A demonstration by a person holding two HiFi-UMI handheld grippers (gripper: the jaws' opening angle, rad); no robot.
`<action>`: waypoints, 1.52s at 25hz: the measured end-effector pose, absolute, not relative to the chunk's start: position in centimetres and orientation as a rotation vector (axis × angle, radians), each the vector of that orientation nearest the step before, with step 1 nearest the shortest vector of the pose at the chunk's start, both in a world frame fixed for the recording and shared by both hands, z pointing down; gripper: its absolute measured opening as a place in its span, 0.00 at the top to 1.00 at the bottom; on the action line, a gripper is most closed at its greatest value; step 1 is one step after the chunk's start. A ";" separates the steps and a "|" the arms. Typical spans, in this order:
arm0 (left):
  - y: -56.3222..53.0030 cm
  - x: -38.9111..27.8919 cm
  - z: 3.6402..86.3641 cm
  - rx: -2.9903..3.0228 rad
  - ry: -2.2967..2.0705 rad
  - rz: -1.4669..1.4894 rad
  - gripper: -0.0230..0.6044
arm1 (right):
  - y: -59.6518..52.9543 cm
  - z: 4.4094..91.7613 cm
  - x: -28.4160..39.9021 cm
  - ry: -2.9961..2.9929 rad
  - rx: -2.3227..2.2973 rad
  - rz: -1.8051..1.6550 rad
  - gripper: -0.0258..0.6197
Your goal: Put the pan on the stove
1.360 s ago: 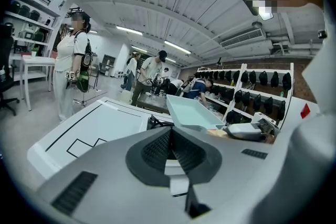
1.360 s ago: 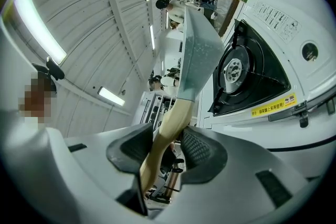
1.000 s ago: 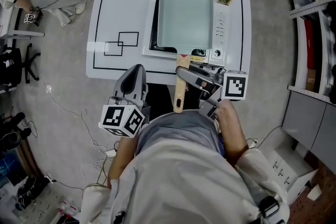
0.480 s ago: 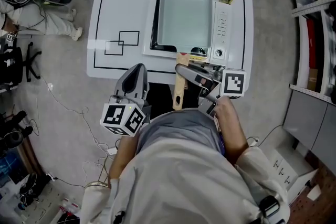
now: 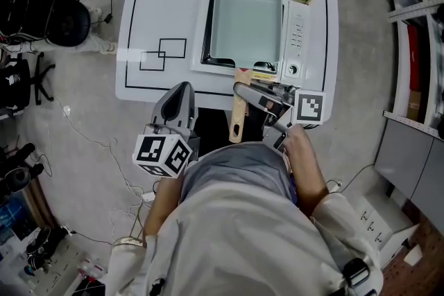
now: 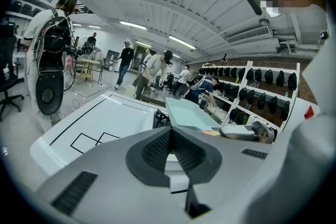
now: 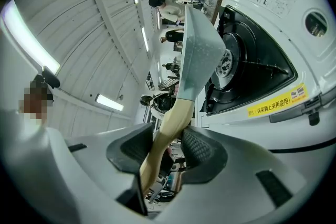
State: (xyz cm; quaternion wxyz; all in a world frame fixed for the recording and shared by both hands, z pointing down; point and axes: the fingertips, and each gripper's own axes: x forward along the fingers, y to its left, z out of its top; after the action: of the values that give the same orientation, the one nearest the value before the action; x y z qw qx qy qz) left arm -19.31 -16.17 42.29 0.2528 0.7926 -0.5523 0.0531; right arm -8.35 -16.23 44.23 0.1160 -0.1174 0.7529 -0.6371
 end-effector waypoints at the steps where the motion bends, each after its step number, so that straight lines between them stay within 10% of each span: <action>1: -16.2 -19.4 42.3 2.154 -1.502 0.146 0.95 | -16.2 44.3 -8.4 2.202 -0.344 -1.869 0.70; 38: -15.8 -19.1 44.0 2.121 -1.467 0.191 0.95 | -15.5 47.4 -8.6 2.147 -0.289 -1.951 0.71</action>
State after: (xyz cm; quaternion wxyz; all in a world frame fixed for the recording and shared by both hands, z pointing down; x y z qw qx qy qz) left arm -19.06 -15.83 43.96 0.2743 0.7886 -0.5457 0.0709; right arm -8.62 -15.52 47.35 0.1130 -0.0983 0.7317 -0.6650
